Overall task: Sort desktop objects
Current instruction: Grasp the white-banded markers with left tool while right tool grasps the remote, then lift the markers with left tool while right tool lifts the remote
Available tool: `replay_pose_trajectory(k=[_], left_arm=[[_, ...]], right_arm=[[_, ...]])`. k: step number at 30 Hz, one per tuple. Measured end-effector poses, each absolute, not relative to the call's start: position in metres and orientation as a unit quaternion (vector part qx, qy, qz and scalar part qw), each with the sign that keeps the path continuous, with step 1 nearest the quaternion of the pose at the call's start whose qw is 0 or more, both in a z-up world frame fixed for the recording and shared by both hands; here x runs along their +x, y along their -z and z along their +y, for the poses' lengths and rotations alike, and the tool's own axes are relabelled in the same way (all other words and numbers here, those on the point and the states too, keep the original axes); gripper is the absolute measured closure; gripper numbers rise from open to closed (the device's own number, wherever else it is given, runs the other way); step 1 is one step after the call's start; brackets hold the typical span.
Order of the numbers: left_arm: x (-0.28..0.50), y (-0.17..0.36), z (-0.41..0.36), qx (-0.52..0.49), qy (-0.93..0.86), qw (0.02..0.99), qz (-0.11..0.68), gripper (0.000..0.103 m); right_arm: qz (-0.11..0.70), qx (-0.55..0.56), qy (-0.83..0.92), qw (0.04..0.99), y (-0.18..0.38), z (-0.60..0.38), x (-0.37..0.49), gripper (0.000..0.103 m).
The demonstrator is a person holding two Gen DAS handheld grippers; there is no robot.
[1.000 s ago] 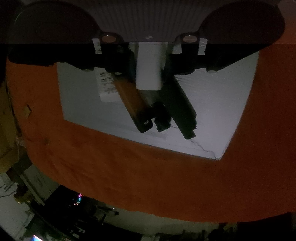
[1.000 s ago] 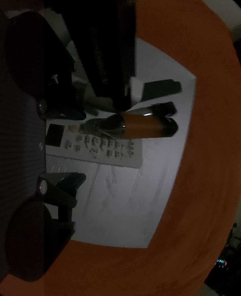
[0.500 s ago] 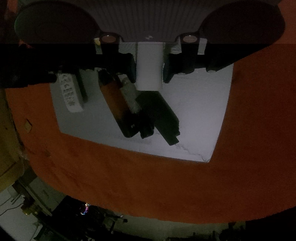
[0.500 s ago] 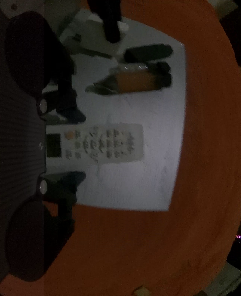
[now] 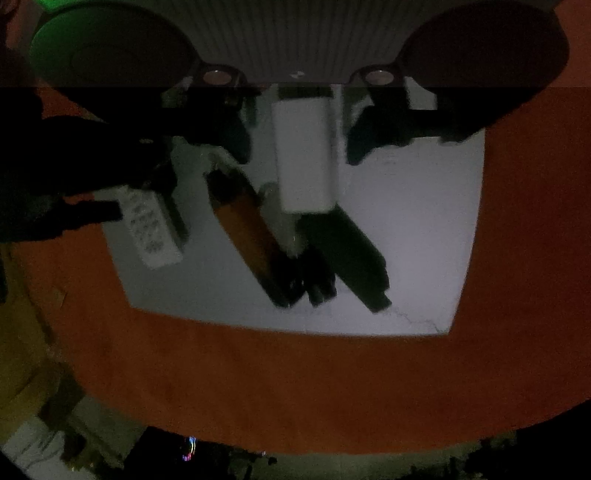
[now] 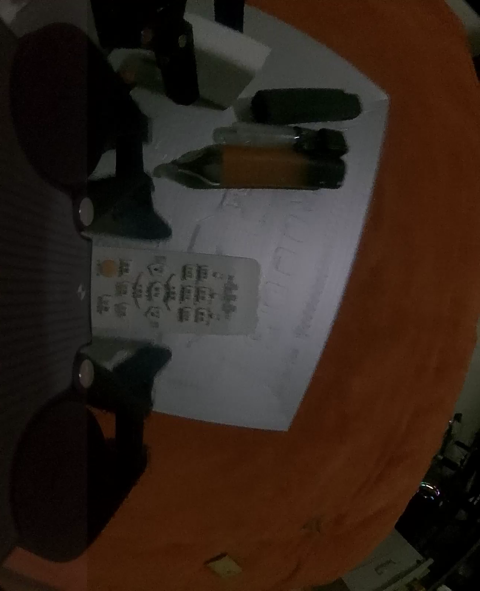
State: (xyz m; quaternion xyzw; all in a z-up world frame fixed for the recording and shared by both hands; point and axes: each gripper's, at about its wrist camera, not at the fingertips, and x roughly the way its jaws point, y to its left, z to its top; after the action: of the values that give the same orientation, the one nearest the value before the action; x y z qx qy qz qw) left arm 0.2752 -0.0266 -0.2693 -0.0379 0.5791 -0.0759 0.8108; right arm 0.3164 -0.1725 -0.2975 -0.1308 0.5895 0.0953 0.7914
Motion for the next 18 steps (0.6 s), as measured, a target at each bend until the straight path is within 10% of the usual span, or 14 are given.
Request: replay_pose_trajectory(k=[7,18], left_arm=[[0.274,0.275,-0.026,-0.027,0.067,0.814,0.576,0.078],[0.269,0.266,-0.014,-0.038,0.067,0.829,0.555,0.078]], right_arm=[[0.585,-0.107,-0.086,0.799,0.298,-0.171,0.317,0.054],[0.590,-0.070,-0.082,0.800,0.284,-0.170,0.314,0.054]])
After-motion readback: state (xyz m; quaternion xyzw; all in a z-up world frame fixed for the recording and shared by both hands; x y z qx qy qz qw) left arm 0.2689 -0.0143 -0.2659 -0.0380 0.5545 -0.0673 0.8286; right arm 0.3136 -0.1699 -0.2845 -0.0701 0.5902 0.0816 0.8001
